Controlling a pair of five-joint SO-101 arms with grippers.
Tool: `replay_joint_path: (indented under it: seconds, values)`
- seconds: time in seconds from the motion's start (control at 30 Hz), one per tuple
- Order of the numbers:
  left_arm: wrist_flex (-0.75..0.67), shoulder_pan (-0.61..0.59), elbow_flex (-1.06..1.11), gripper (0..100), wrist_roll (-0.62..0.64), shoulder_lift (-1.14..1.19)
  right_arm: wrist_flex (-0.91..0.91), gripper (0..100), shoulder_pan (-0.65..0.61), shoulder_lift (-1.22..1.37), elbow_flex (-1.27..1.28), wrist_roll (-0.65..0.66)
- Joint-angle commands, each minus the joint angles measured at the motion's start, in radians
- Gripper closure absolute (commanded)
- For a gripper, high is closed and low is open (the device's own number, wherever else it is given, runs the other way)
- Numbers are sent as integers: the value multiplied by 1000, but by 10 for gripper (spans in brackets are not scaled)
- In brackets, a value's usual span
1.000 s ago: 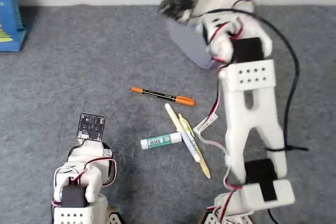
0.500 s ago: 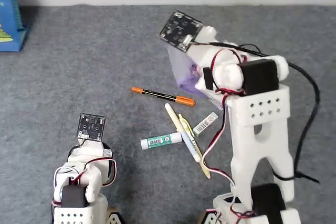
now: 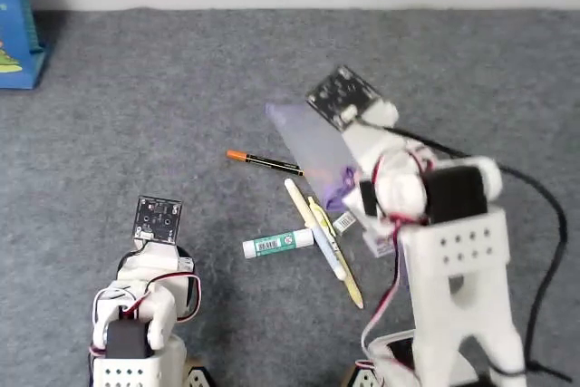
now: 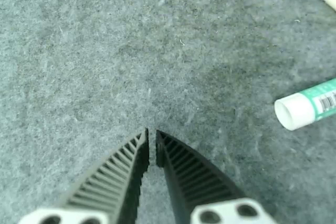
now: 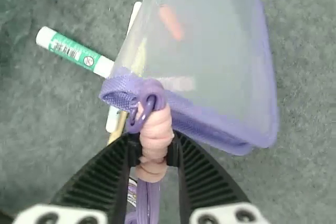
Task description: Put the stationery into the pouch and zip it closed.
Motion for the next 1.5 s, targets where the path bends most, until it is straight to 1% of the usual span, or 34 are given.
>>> replay_joint_path:
  seconds: [0.0, 0.23, 0.43, 0.6, 0.7, 0.77, 0.83, 0.9, 0.97, 1.07, 1.13, 1.2, 1.33, 1.47]
  values:
    - [5, -2, -4, 967, 11, -14, -84, 991, -8, -145, 114, -48]
    - [5, 6, -4, 967, 11, -14, -232, 991, -8, -357, 348, -123]
    - [8, -5, -15, 967, 11, -14, -321, 991, -8, -493, 488, -129]
    - [37, -87, -94, 966, 11, -15, -387, 991, -8, -590, 560, -129]
    - [31, -94, -160, 966, 15, -17, -392, 991, -8, -636, 566, -132]
    - [35, -63, -228, 966, 18, -17, -392, 991, -8, -664, 566, -133]
    - [37, 0, -300, 966, 26, -17, -392, 991, -8, -694, 566, -175]
    - [37, 81, -363, 963, 69, -17, -392, 991, -13, -719, 566, -218]
    - [35, 180, -397, 949, 114, -14, -381, 991, -51, -737, 568, -242]
    - [32, 298, -392, 841, 170, -12, -367, 991, -131, -765, 589, -278]
    - [29, 345, -383, 747, 218, -12, -367, 991, -185, -783, 606, -313]
    - [29, 399, -380, 679, 249, -12, -367, 991, -223, -805, 620, -344]
    - [28, 523, -386, 673, 272, -12, -367, 991, -274, -840, 657, -373]
    - [17, 603, -409, 673, 273, -15, -367, 991, -275, -874, 689, -368]
